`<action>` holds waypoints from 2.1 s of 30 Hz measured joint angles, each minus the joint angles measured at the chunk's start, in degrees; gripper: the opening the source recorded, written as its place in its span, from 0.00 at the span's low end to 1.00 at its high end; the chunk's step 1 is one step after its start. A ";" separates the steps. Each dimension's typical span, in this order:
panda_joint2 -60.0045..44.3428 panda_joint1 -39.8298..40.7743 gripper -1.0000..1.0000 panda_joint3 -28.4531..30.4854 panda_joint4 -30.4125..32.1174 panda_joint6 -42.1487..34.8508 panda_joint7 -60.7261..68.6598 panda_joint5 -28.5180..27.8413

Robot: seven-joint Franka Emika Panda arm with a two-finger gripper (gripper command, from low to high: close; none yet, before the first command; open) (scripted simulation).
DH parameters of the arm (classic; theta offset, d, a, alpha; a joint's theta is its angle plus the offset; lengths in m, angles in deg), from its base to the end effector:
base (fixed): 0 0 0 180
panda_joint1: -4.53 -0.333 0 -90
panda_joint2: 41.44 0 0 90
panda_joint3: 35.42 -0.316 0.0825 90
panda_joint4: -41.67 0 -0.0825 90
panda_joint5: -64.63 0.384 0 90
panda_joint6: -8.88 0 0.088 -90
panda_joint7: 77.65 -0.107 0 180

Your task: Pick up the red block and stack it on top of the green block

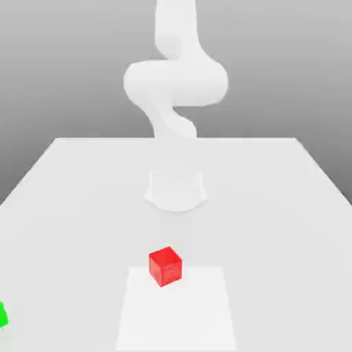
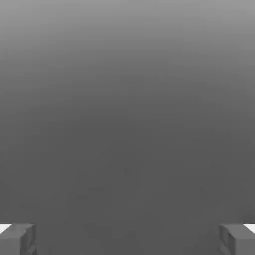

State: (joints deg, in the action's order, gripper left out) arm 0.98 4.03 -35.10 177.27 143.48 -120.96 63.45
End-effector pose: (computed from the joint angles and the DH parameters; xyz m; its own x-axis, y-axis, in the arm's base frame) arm 0.3725 0.0002 0.6610 0.5495 -0.6746 0.4928 -0.5102 -0.7381 -0.4415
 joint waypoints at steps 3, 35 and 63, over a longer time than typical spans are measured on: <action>-5.03 -0.66 0.50 0.84 5.44 4.07 3.79 -1.52; -45.11 -0.36 0.00 4.08 32.14 35.79 33.62 2.38; -61.88 18.22 0.00 19.31 -8.42 10.32 22.33 12.97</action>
State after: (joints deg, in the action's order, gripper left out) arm -60.90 22.25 -15.79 168.85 153.80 -98.63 76.42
